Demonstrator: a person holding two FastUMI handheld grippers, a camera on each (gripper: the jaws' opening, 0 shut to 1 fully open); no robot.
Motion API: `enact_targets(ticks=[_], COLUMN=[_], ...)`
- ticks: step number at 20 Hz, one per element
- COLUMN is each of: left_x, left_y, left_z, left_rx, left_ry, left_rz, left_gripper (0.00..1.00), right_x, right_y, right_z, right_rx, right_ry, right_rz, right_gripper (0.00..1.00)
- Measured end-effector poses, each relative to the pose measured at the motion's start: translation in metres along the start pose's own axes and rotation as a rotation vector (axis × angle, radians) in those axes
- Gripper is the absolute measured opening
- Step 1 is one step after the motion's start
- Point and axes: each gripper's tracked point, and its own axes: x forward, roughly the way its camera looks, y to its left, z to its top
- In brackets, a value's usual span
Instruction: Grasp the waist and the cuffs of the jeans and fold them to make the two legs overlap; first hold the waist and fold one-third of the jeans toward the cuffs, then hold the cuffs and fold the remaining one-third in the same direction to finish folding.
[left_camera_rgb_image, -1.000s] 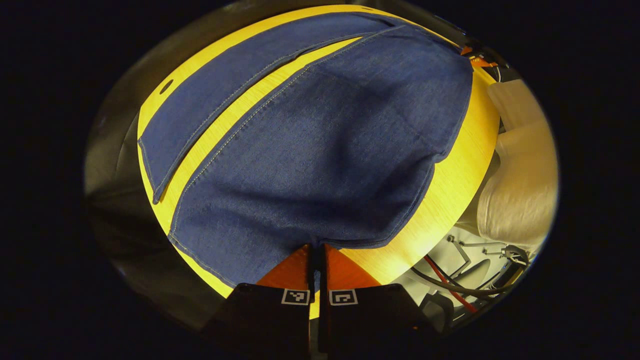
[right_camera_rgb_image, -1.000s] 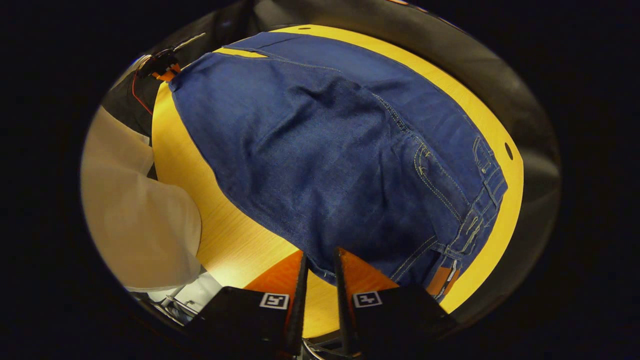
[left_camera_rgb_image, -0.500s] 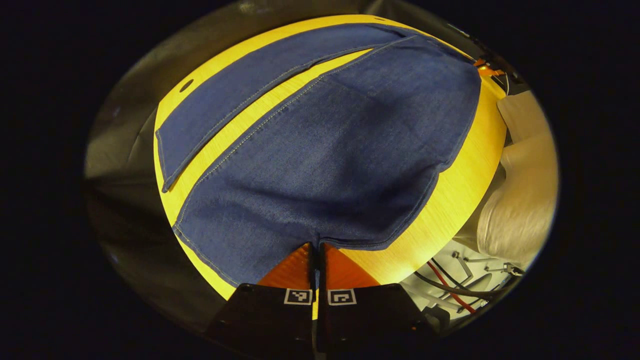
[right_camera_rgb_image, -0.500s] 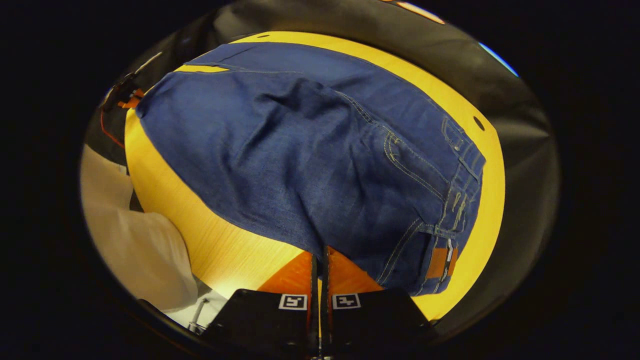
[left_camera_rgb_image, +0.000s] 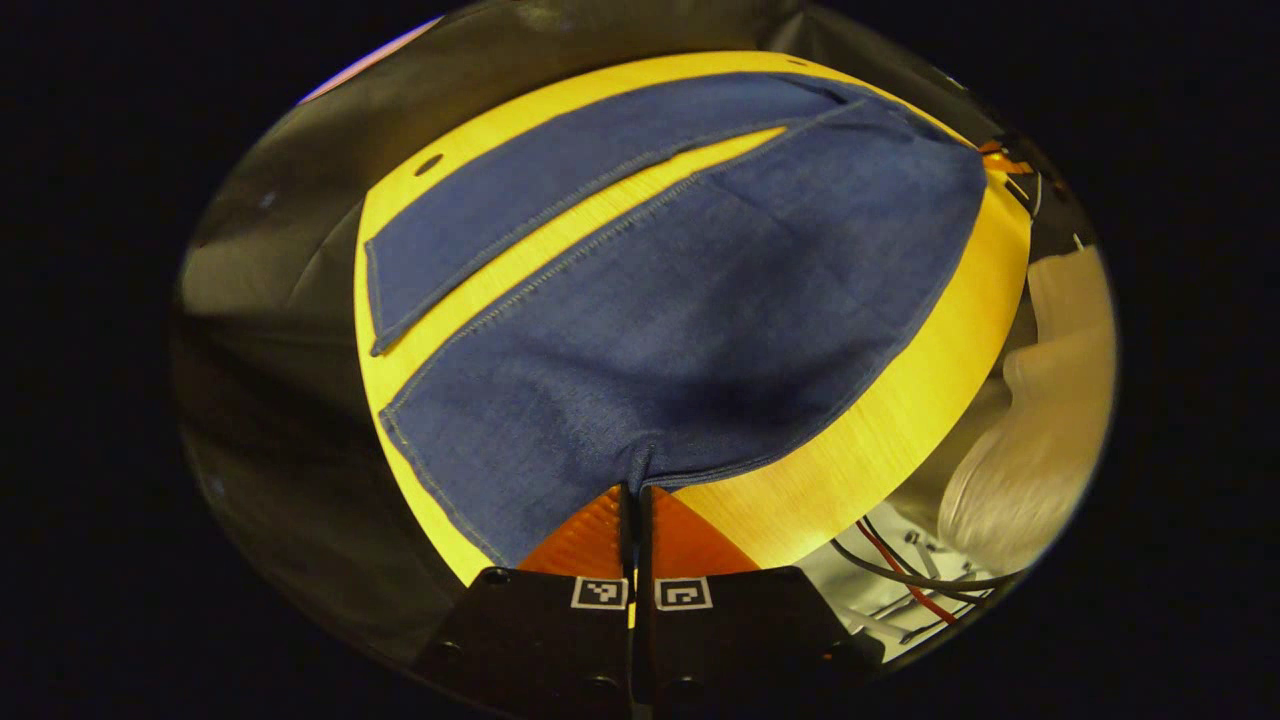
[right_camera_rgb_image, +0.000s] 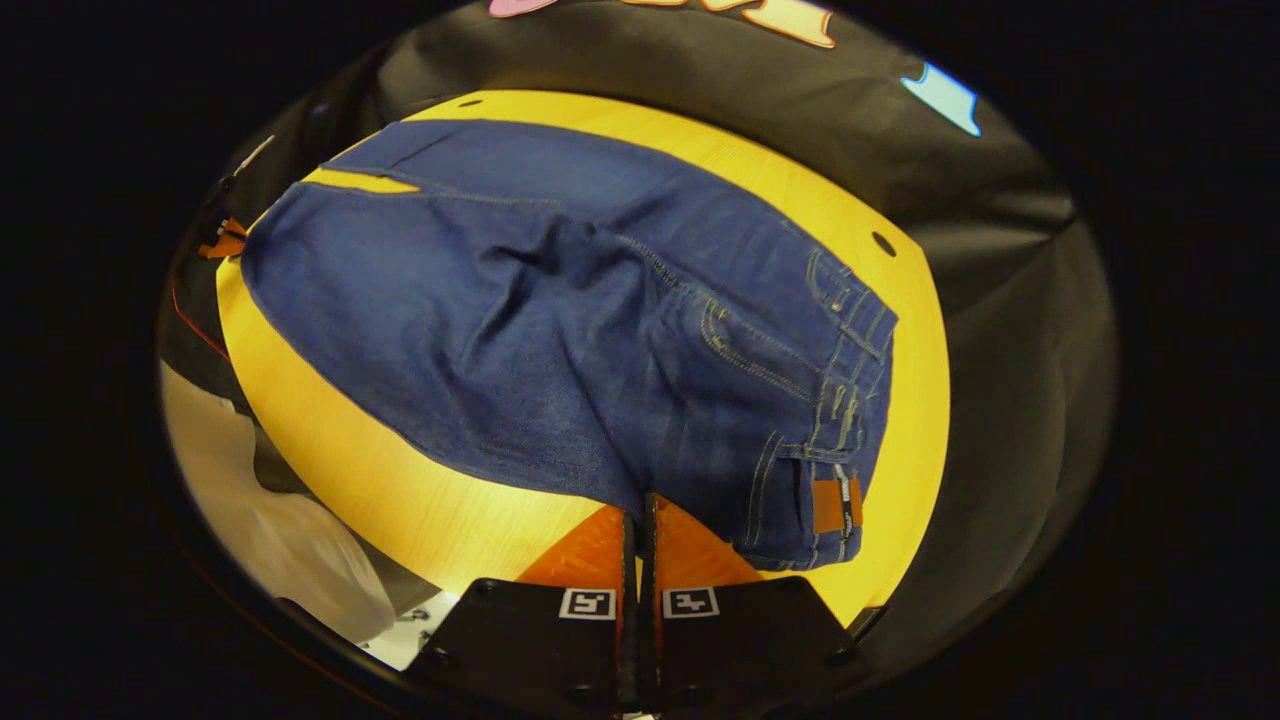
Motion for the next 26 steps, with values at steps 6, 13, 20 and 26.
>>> enact_targets(ticks=[6,13,20,26], left_x=[-0.056,-0.113,-0.113,-0.111], left_y=[0.033,0.054,0.065,0.065], left_z=[0.052,0.127,0.125,0.120], left_rx=[-0.174,-0.232,-0.311,-0.285], left_ry=[-0.152,-0.227,-0.244,-0.182], left_rz=[0.105,0.257,0.424,0.459], left_gripper=[0.00,0.00,0.00,0.00], right_x=[-0.019,-0.017,0.022,0.110], right_y=[-0.017,-0.053,-0.099,-0.111], right_z=[0.046,0.119,0.217,0.265], right_rx=[0.068,0.146,0.278,0.252], right_ry=[-0.093,-0.181,-0.316,-0.278], right_rz=[-0.056,-0.030,-0.036,-0.032], right_gripper=[0.03,0.03,0.03,0.03])
